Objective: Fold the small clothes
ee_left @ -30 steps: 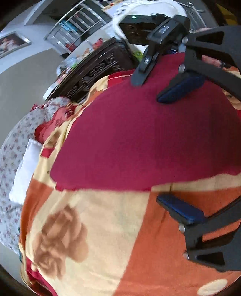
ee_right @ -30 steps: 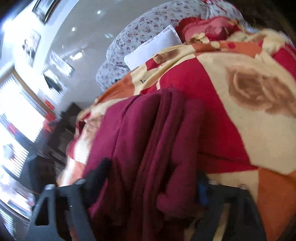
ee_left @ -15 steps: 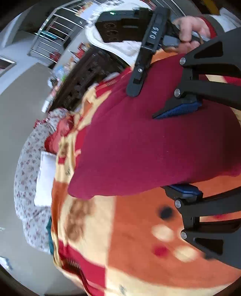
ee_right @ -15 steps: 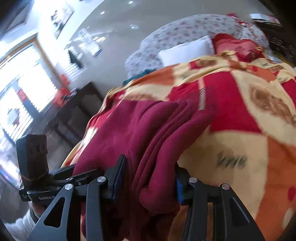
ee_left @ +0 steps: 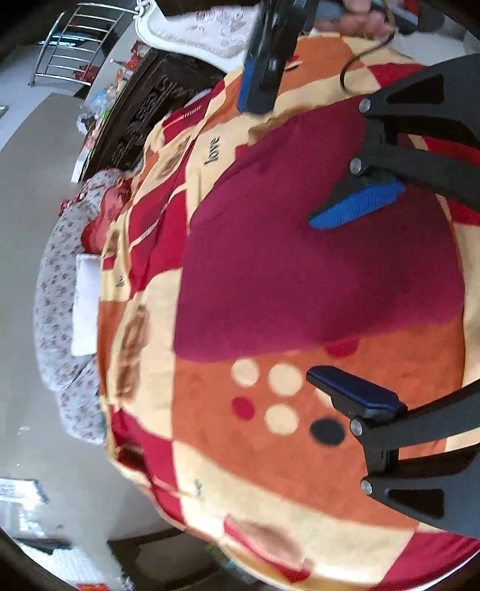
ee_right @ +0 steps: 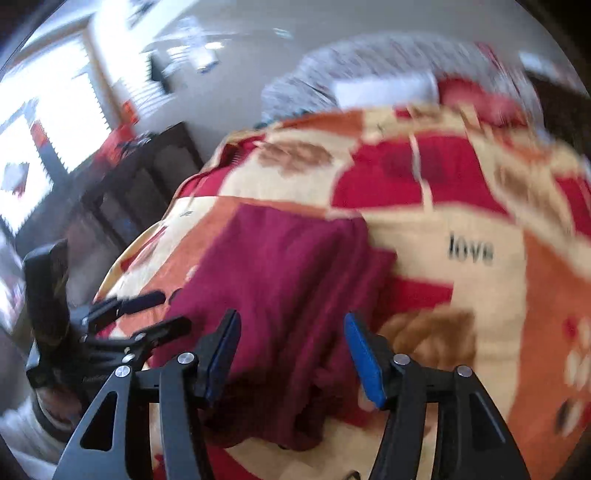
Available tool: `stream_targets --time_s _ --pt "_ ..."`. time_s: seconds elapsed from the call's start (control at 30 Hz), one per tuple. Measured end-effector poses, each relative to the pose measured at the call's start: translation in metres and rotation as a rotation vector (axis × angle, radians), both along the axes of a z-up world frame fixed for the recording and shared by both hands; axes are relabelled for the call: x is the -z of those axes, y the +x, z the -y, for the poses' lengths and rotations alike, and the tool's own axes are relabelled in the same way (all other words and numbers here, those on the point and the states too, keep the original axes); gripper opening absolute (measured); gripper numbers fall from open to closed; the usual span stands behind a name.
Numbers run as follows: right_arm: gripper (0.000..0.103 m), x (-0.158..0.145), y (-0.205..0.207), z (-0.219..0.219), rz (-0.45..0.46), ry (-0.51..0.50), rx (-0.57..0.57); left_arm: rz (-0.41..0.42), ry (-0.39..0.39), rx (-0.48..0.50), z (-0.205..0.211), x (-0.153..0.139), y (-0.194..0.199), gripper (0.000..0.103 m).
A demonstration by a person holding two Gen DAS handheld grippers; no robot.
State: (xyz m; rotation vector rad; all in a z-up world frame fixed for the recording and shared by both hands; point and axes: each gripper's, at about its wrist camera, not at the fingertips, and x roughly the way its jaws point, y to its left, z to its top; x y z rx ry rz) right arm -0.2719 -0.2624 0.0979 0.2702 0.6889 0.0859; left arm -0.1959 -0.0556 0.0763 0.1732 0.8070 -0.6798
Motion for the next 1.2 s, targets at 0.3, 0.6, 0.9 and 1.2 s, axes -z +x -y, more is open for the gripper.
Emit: stream_targets --time_s 0.3,0.6,0.9,1.2 --pt "0.050 0.058 0.029 -0.036 -0.179 -0.243 -0.053 0.006 0.021 -0.051 0.009 0.011 0.006 0.084" --pt "0.052 0.034 0.002 -0.039 -0.124 -0.170 0.005 0.055 0.039 -0.087 0.015 0.009 -0.009 0.085" --pt "0.084 0.009 -0.031 -0.046 -0.065 -0.162 0.206 0.123 0.022 -0.139 0.000 -0.011 -0.033 0.085" --pt "0.092 0.002 -0.037 -0.045 -0.048 -0.155 0.279 0.176 0.008 -0.167 -0.012 -0.028 -0.044 0.086"
